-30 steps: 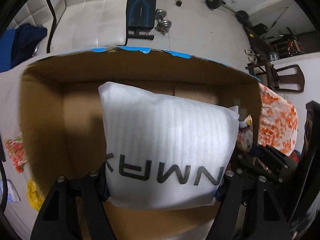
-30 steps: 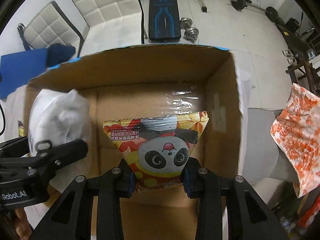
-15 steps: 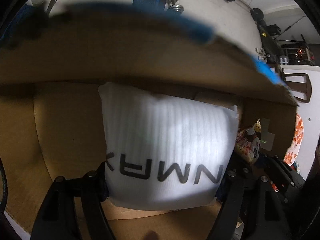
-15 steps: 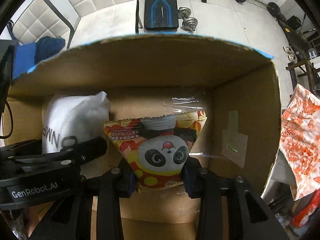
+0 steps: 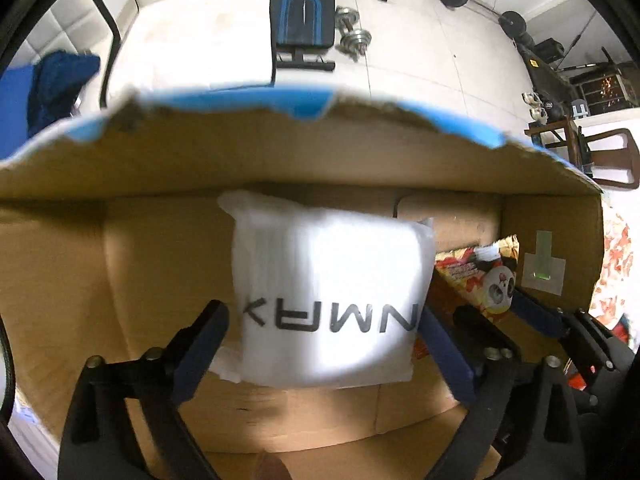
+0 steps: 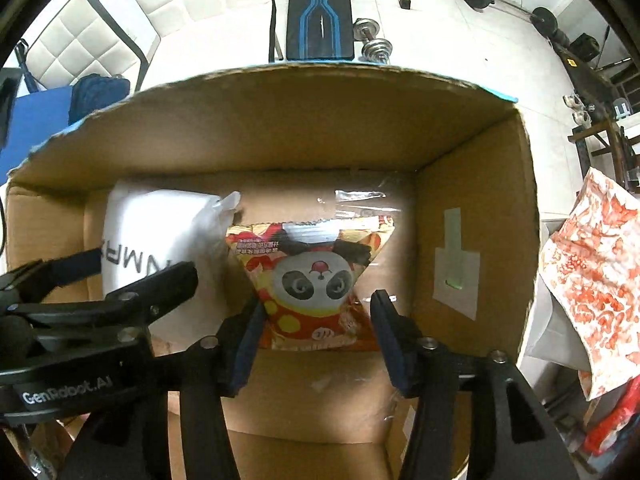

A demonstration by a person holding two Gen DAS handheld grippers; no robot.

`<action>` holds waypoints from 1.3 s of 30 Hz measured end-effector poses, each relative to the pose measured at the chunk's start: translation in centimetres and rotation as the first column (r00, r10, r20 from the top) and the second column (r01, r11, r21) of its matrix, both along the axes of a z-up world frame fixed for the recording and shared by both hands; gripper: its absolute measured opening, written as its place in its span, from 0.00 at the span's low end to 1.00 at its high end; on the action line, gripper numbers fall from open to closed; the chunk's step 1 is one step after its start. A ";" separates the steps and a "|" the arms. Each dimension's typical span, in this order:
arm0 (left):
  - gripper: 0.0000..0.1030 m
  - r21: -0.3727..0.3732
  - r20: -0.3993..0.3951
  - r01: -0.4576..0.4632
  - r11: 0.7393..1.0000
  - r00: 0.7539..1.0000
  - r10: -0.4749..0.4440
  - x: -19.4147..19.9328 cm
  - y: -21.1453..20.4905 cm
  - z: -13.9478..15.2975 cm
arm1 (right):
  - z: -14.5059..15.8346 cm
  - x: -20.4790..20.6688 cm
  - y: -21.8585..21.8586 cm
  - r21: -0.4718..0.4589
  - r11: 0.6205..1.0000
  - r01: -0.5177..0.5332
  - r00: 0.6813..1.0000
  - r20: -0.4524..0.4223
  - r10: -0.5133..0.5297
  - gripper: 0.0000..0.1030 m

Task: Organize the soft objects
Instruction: 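Open both tools to release the bags and lift away from the box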

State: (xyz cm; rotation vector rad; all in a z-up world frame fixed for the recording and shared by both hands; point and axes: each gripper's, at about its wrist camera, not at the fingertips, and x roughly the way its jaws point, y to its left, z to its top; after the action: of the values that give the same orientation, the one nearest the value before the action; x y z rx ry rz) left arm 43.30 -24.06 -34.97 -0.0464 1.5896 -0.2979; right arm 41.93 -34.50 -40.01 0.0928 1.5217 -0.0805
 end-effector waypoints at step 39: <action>0.99 0.035 0.464 -0.003 0.999 0.886 -0.013 -18.5 6.6 14.9 | 16.5 -22.8 2.2 -0.054 0.994 0.093 0.941 0.331 -0.070 1.00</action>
State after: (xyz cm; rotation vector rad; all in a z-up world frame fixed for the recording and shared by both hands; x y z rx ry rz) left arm 24.81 -17.47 -20.10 0.0541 1.1158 -0.2612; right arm 19.17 -32.34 -23.50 0.1090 1.1789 -0.1755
